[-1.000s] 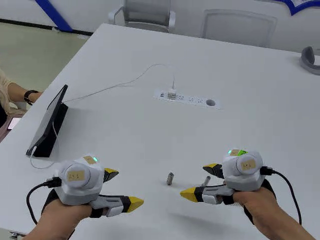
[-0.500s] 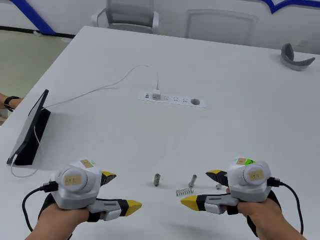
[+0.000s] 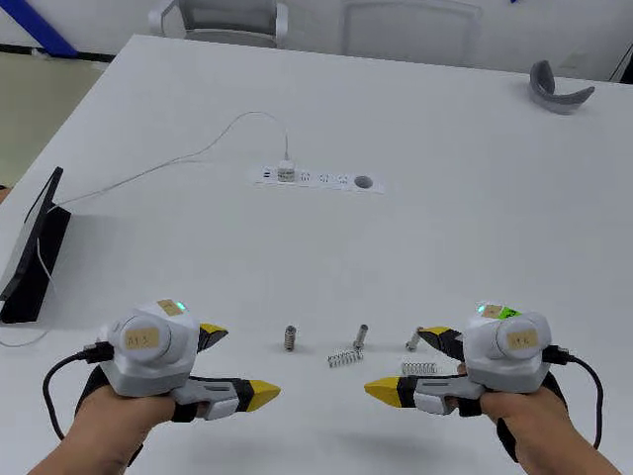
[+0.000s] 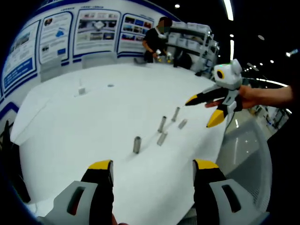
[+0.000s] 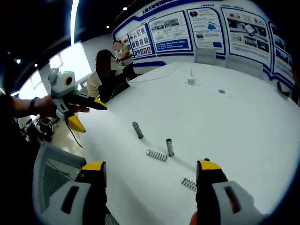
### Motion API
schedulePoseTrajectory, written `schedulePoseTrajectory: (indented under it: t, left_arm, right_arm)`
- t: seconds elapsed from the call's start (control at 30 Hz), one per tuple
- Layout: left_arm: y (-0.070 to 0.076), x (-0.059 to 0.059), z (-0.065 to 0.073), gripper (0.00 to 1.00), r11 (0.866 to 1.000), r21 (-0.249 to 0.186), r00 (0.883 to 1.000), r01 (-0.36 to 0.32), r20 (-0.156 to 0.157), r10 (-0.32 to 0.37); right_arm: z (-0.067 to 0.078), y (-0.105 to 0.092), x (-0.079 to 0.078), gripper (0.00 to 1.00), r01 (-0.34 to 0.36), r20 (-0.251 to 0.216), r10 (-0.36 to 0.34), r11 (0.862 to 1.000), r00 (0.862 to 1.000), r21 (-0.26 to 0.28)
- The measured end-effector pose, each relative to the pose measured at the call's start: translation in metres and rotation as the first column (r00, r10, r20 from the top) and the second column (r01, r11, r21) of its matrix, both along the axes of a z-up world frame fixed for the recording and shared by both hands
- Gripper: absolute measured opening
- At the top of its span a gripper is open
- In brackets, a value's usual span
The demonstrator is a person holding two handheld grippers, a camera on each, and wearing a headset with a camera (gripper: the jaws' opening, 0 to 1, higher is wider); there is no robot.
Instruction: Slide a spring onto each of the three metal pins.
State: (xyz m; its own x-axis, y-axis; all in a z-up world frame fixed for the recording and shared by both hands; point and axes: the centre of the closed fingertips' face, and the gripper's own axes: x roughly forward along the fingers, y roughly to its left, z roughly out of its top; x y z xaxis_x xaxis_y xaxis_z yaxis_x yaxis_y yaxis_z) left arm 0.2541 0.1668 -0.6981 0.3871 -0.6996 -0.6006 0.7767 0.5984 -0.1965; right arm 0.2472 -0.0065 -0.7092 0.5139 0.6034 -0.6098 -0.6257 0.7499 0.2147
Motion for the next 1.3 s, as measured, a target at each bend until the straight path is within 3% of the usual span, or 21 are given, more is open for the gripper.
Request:
schedulePoseTrajectory:
  t: [0.33, 0.73, 1.3]
  left_arm:
    - [-0.031, -0.008, 0.0, 0.73, 0.994, 0.028, 0.995, 0.102, 0.004, -0.102]
    - [-0.076, -0.017, -0.013, 0.76, 0.973, 0.054, 0.974, 0.225, -0.015, -0.225]
    - [-0.119, -0.01, -0.033, 0.76, 0.955, 0.072, 0.958, 0.286, -0.043, -0.284]
  right_arm:
    - [-0.006, -0.02, -0.015, 0.82, 0.035, -0.019, -0.035, 0.999, 0.999, 0.005]
    - [-0.009, -0.041, -0.029, 0.85, 0.071, -0.037, -0.071, 0.997, 0.997, 0.01]
    - [-0.014, -0.059, -0.042, 0.86, 0.109, -0.056, -0.107, 0.993, 0.993, 0.032]
